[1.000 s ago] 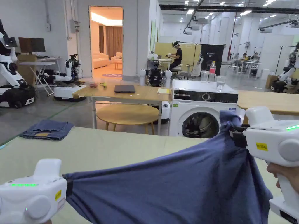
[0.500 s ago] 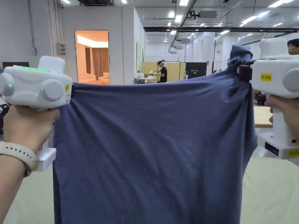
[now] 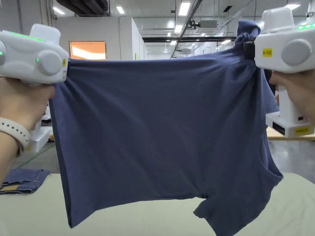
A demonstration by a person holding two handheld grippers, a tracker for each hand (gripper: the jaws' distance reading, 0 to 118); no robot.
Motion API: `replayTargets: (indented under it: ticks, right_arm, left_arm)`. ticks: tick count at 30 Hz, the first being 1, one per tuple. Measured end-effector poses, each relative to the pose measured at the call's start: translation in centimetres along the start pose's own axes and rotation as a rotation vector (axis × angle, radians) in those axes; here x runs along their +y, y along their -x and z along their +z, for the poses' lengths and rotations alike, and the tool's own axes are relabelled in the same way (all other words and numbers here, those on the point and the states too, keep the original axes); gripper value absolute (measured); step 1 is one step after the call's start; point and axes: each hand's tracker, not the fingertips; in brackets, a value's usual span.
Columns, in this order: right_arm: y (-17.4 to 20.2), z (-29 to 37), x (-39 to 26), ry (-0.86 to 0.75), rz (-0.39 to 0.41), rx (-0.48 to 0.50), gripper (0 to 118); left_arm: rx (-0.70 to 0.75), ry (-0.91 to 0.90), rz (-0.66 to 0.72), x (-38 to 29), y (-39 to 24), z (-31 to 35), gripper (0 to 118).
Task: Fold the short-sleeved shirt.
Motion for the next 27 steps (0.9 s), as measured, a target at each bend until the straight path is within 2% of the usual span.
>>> replayTargets:
  ticks: [6,8,14,21,24,27]
  right_arm:
    - [1.2,-0.2,-8.1,0.096,0.016,-0.024,6]
    - [1.1,0.3,-9.4,0.108,0.003,-0.018,6]
    - [0.3,2.9,-11.8,0.155,-0.002,-0.011,6]
    - [-1.2,14.8,-17.2,0.180,-0.024,0.047,6]
    - [-0.8,21.4,-21.9,0.270,0.005,0.073,7]
    - [-0.3,27.6,-28.6,0.409,-0.023,0.092,6]
  left_arm:
    - [0.019,0.116,-0.010,-7.6,-2.0,-3.1,1]
    - [0.045,0.142,-0.020,-9.2,-2.5,-3.5,1]
    - [0.003,0.167,-0.043,-11.8,-3.3,-1.9,1]
    - [-0.104,0.187,0.000,-17.9,-2.9,8.6,1]
    - [-0.138,0.226,-0.044,-22.5,-3.9,15.3,1]
    - [-0.179,0.331,-0.001,-28.7,-4.7,21.2,1]
